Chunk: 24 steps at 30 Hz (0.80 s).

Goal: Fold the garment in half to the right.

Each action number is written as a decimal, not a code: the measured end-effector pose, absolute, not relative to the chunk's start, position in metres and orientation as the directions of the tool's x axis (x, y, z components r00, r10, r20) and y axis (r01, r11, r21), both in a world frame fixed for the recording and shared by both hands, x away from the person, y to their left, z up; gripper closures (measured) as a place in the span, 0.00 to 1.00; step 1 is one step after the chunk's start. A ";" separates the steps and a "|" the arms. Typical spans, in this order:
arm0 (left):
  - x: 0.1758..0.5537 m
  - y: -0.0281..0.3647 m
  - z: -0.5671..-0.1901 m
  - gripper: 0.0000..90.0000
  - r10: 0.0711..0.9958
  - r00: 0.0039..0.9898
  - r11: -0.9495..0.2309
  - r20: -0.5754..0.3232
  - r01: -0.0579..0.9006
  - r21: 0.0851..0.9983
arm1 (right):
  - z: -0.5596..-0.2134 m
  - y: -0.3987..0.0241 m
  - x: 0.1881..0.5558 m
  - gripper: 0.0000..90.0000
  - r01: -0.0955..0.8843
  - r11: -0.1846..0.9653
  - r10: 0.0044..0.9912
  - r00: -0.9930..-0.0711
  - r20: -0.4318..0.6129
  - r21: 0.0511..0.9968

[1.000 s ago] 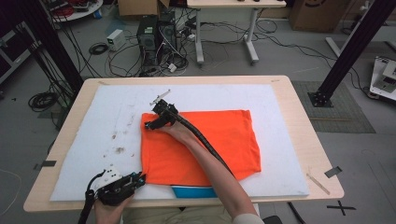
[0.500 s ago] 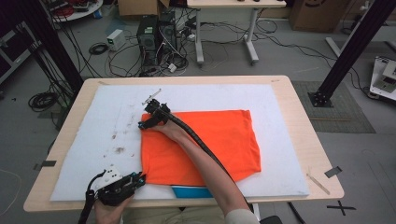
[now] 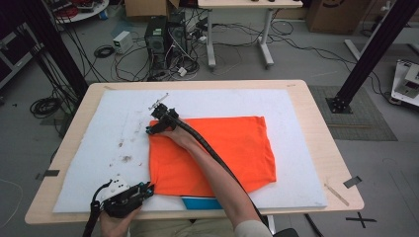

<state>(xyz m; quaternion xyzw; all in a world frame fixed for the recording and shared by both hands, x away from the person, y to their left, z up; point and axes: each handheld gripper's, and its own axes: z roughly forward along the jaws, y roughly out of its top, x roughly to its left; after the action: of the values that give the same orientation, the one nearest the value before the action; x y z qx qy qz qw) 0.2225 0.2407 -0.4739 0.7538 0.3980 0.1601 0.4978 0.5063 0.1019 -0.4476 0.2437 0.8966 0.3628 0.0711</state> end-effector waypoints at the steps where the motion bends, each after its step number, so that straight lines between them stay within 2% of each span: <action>1: 0.222 0.241 -0.474 0.89 0.760 0.632 -0.188 -0.154 0.440 0.878 | -0.448 0.101 0.507 0.45 0.398 0.605 0.496 -0.866 0.064 0.689; 4: 0.222 0.241 -0.474 0.89 0.760 0.632 -0.189 -0.151 0.438 0.879 | -0.448 0.099 0.508 0.49 0.405 0.596 0.502 -0.862 0.072 0.694; 11: 0.222 0.240 -0.474 0.89 0.762 0.631 -0.191 -0.145 0.433 0.881 | -0.448 0.099 0.504 0.73 0.382 0.597 0.489 -0.870 0.057 0.706; 14: 0.221 0.240 -0.474 0.89 0.763 0.630 -0.190 -0.146 0.434 0.881 | -0.448 0.099 0.504 0.75 0.377 0.599 0.484 -0.873 0.056 0.707; 17: 0.221 0.240 -0.474 0.89 0.763 0.630 -0.189 -0.146 0.433 0.882 | -0.448 0.100 0.503 0.83 0.371 0.599 0.470 -0.880 0.063 0.710; 24: 0.221 0.240 -0.474 0.89 0.763 0.630 -0.190 -0.146 0.433 0.881 | -0.448 0.101 0.500 0.92 0.357 0.605 0.460 -0.886 0.054 0.711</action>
<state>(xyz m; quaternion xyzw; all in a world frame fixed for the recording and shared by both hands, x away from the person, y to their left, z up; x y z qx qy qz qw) 0.2214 0.2402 -0.4743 0.7533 0.3970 0.1655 0.4976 0.5001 0.1006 -0.4479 0.2286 0.8934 0.3809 0.0674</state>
